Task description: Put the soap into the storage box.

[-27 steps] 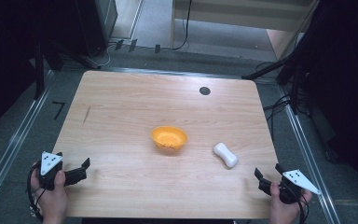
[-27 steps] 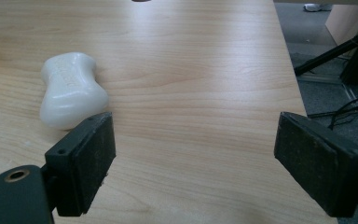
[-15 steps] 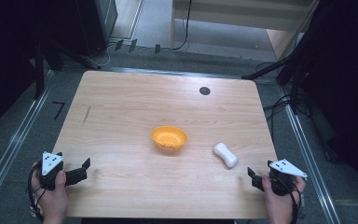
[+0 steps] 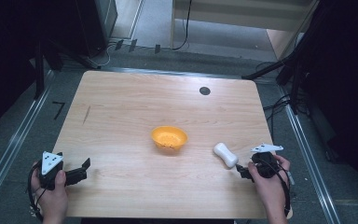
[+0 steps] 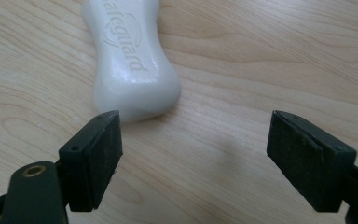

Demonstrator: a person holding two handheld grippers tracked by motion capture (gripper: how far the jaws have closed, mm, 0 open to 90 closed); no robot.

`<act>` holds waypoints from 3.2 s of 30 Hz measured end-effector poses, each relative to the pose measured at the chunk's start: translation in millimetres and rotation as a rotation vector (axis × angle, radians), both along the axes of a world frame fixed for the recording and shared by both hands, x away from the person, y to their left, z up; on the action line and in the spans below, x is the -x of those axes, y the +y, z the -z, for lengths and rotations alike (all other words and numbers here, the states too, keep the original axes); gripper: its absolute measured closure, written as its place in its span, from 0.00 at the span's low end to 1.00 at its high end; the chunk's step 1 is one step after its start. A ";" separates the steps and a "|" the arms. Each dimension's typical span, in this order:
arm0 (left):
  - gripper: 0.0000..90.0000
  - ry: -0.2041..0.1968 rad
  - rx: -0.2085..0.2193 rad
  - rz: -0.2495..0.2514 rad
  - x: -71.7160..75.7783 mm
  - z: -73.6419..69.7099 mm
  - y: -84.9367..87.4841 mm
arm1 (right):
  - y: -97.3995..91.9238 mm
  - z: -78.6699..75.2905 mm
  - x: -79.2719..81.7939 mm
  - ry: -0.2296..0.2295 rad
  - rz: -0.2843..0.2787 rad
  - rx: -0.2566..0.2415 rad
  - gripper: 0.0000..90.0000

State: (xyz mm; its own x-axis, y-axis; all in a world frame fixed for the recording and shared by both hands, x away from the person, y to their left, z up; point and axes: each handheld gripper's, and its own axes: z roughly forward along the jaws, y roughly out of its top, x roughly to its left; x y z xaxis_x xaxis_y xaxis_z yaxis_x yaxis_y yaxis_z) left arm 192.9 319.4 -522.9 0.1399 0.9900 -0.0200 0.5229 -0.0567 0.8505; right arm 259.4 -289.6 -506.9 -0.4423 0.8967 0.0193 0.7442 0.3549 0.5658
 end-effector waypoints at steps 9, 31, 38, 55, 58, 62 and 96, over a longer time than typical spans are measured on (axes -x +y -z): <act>0.00 0.000 0.002 0.001 -0.1 0.1 0.1 | 15.6 -15.1 -17.5 0.046 -0.056 0.041 0.21; 0.00 -0.001 0.006 0.002 -0.2 0.2 0.5 | 51.0 -12.9 -48.7 0.119 -0.152 0.077 0.32; 0.00 0.001 0.006 0.005 -0.2 0.0 0.8 | 58.0 -7.3 -55.0 0.139 -0.155 0.084 0.36; 0.00 0.001 0.007 0.006 -0.3 0.1 0.8 | 61.4 5.7 -63.8 0.202 -0.179 0.080 0.53; 0.00 0.001 0.007 0.006 -0.3 0.1 0.8 | 61.1 5.9 -63.7 0.196 -0.177 0.076 0.55; 0.00 -0.001 0.007 0.005 -0.3 0.2 0.4 | 62.1 7.1 -60.6 0.167 -0.190 0.087 0.55; 0.00 0.001 0.006 0.008 -0.4 0.2 0.2 | 63.3 -18.1 -63.7 0.119 -0.309 0.070 0.57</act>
